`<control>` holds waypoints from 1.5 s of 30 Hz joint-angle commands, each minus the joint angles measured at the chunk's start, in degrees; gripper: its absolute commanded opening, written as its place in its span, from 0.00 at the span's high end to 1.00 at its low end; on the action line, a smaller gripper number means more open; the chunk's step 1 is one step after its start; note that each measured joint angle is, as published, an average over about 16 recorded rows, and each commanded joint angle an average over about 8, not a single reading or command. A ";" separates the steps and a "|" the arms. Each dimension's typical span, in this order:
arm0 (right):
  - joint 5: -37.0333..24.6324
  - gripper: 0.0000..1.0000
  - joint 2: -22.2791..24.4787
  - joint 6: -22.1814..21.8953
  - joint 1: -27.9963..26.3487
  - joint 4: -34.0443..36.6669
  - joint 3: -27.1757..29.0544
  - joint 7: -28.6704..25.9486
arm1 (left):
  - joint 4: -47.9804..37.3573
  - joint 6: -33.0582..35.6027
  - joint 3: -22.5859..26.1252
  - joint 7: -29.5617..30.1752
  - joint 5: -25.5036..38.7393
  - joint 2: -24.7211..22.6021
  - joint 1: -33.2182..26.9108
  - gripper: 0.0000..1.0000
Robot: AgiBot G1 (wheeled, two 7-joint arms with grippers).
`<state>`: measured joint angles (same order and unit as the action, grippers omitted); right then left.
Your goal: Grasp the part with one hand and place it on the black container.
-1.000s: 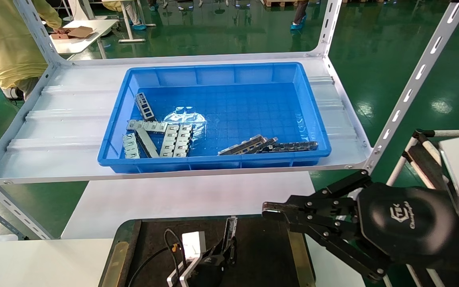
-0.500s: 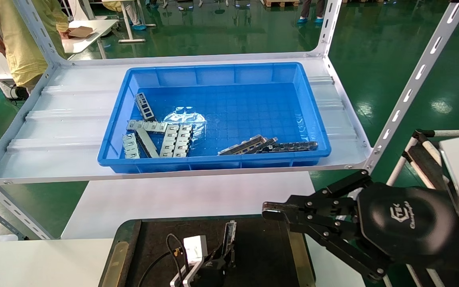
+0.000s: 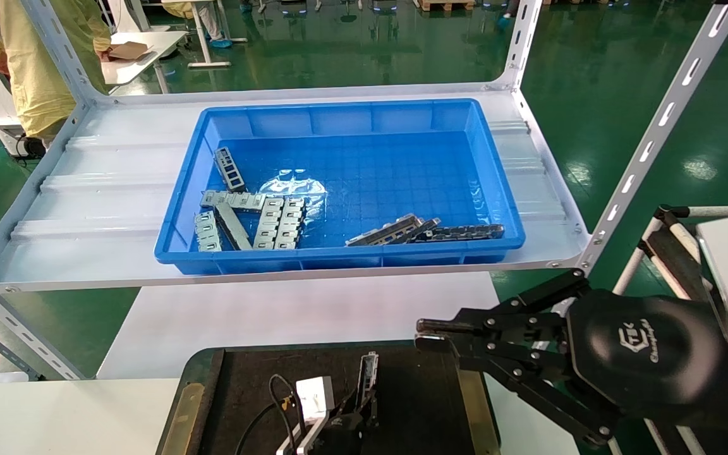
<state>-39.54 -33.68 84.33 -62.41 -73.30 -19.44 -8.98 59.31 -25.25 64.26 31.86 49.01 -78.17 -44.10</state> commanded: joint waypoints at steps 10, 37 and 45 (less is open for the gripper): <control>0.01 0.00 0.01 -0.01 0.00 0.00 -0.01 0.01 | -0.65 -2.96 5.51 7.13 2.56 0.10 -1.71 0.00; 0.03 0.00 0.02 -0.02 -0.01 0.00 -0.05 0.02 | 14.67 11.80 9.00 19.44 21.71 14.14 -6.33 0.00; 0.04 0.00 0.02 -0.02 -0.01 0.00 -0.06 0.03 | 18.42 20.30 7.96 21.40 27.03 18.43 -6.90 0.00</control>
<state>-39.50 -33.66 84.31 -62.43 -73.30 -19.50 -8.95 77.45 -4.66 72.06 52.77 75.57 -59.77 -51.14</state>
